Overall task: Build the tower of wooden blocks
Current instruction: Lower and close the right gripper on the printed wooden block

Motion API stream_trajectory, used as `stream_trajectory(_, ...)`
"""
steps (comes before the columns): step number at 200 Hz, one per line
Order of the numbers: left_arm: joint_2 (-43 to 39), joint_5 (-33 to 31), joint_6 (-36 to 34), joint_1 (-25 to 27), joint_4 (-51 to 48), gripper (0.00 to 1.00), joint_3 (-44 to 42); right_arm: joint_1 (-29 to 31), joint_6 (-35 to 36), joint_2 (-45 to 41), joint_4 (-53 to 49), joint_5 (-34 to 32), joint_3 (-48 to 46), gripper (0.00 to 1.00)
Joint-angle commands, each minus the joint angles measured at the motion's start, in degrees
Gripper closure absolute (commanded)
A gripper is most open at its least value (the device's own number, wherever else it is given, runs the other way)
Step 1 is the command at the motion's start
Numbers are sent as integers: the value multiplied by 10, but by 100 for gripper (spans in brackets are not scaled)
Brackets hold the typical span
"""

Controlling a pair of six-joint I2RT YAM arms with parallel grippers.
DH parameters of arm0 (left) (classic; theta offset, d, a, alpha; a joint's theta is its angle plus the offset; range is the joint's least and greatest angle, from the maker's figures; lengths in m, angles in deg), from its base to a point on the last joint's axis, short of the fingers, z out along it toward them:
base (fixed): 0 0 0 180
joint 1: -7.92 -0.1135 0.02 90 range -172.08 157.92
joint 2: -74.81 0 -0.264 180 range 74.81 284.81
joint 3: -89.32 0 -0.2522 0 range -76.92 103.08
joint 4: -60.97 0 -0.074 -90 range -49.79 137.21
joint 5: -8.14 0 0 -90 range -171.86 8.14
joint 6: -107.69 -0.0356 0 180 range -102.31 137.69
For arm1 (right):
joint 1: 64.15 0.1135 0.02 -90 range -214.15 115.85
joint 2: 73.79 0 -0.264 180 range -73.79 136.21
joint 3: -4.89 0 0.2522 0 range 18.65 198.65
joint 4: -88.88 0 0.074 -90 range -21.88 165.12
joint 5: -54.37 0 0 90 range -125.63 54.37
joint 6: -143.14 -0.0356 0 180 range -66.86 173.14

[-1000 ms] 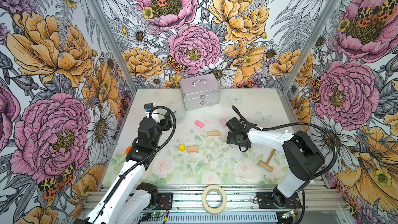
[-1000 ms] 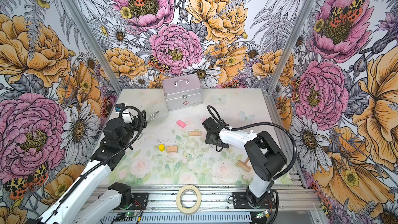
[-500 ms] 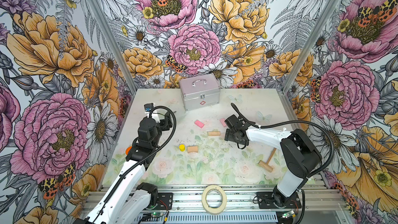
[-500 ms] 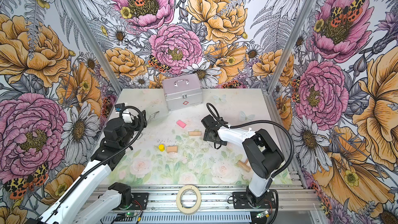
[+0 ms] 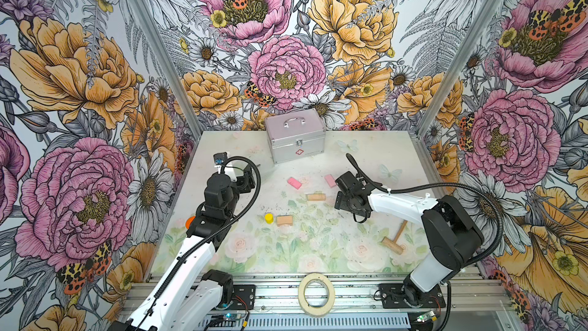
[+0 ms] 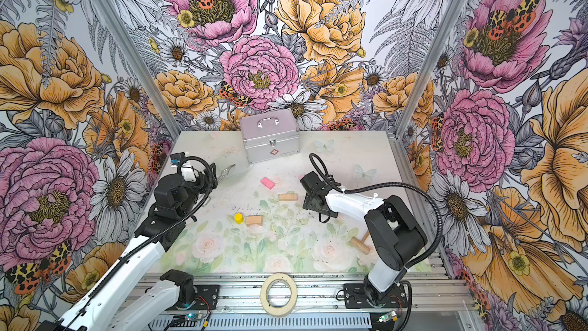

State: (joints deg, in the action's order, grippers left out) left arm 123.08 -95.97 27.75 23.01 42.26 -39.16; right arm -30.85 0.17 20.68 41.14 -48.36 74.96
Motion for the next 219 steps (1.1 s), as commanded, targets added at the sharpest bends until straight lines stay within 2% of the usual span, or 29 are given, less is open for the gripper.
stream_trajectory(1,0,-2,-9,-4,2,20,-7,-3,-6,-11,1,-15,-2,8)
stream_trajectory(98,1,-3,-10,-4,0,21,-7,-9,-4,40,2,-18,22,4)
stream_trajectory(177,2,-3,-11,-5,1,21,-7,-9,-2,65,2,-12,35,10)
stream_trajectory(195,2,-3,-11,-5,0,21,-7,-9,-2,63,1,-10,30,14)
stream_trajectory(219,3,-3,-11,-5,0,21,-7,-9,3,60,2,-7,27,24)
